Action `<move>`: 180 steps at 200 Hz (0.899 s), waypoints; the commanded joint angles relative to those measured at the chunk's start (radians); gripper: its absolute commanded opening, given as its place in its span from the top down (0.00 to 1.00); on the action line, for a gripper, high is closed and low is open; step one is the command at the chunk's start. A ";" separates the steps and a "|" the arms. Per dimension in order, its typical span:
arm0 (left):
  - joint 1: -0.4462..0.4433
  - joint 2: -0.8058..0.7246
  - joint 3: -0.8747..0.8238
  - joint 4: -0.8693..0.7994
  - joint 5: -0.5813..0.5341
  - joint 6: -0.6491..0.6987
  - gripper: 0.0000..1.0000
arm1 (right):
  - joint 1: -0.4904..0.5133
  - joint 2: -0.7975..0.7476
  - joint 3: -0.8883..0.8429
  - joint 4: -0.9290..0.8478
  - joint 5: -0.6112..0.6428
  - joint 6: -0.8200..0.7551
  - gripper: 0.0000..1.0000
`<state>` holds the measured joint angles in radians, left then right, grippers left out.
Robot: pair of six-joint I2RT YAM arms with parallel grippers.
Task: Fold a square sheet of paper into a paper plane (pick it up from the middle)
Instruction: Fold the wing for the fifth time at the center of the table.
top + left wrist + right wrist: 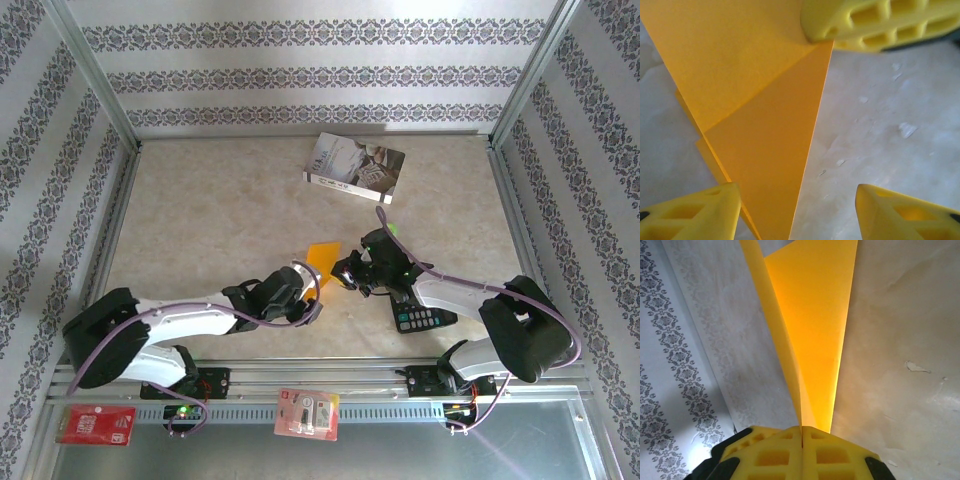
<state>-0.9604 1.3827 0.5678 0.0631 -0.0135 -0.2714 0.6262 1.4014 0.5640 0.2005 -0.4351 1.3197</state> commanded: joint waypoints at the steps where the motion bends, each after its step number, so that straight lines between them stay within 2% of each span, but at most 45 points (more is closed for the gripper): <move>1: -0.018 0.068 0.062 0.040 -0.072 0.069 0.40 | 0.010 0.000 -0.004 0.034 -0.001 0.032 1.00; 56: -0.021 0.161 0.123 0.021 -0.137 0.080 0.49 | 0.013 0.017 -0.013 0.058 -0.007 0.042 1.00; 111: -0.021 0.159 0.110 0.039 -0.158 0.071 0.68 | 0.012 0.026 -0.019 0.069 -0.011 0.042 1.00; 180: -0.021 0.162 0.110 0.032 -0.177 0.075 0.81 | 0.012 0.034 -0.015 0.071 -0.018 0.039 1.00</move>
<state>-0.9688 1.5433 0.6769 0.0696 -0.1619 -0.2089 0.6266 1.4231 0.5556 0.2535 -0.4358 1.3563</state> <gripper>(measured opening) 0.206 0.050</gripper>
